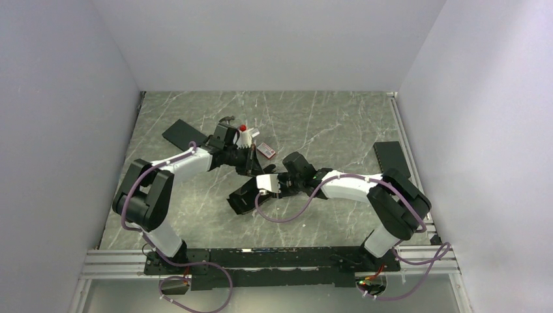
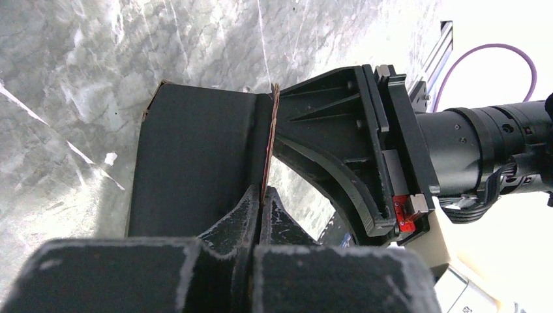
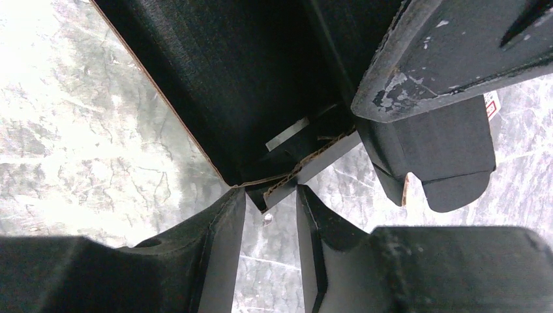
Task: Fold the paper box
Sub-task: Fold the paper box at the center of the board.
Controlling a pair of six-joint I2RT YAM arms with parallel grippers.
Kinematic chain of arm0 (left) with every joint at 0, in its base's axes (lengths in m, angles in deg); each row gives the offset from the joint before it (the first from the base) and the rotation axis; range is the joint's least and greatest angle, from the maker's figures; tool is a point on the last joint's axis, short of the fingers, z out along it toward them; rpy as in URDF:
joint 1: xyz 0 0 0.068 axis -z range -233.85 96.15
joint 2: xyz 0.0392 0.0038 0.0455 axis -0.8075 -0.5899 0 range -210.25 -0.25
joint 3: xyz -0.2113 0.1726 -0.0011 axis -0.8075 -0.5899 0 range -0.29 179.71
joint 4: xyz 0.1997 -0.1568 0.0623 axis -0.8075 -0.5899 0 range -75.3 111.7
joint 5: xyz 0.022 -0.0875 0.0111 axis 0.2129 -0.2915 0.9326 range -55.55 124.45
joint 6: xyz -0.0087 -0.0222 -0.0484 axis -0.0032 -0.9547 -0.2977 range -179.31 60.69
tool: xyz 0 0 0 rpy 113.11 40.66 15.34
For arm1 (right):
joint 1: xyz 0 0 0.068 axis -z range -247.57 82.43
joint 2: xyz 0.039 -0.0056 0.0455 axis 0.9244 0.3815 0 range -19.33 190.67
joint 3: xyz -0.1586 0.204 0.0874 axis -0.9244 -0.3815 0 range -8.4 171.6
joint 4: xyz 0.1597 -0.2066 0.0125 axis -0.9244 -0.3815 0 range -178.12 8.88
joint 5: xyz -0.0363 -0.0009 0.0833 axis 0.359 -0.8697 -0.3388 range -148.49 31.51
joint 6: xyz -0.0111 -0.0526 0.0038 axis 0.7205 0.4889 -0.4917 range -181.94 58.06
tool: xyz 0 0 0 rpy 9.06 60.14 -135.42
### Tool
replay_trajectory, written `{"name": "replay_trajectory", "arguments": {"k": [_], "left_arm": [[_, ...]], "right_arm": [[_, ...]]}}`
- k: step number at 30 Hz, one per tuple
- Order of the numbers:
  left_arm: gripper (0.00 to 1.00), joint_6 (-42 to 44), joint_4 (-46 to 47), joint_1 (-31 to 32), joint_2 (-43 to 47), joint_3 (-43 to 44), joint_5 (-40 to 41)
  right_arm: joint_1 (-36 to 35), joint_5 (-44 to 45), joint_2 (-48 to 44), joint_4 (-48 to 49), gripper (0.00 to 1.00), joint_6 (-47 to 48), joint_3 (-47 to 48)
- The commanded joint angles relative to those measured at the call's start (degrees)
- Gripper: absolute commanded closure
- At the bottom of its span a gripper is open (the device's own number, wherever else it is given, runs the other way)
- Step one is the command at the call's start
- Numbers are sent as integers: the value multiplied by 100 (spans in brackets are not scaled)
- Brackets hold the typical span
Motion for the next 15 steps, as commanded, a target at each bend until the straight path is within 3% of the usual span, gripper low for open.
{"name": "replay_trajectory", "arguments": {"k": [1,15], "left_arm": [[100,-189,34,-21,26,-126,481],[100,-285,127,-45,122,-230,519]], "right_arm": [[-149,-367,-249,491,61,-94,11],[-21,-1032,-149,-23,57,-566,258]]}}
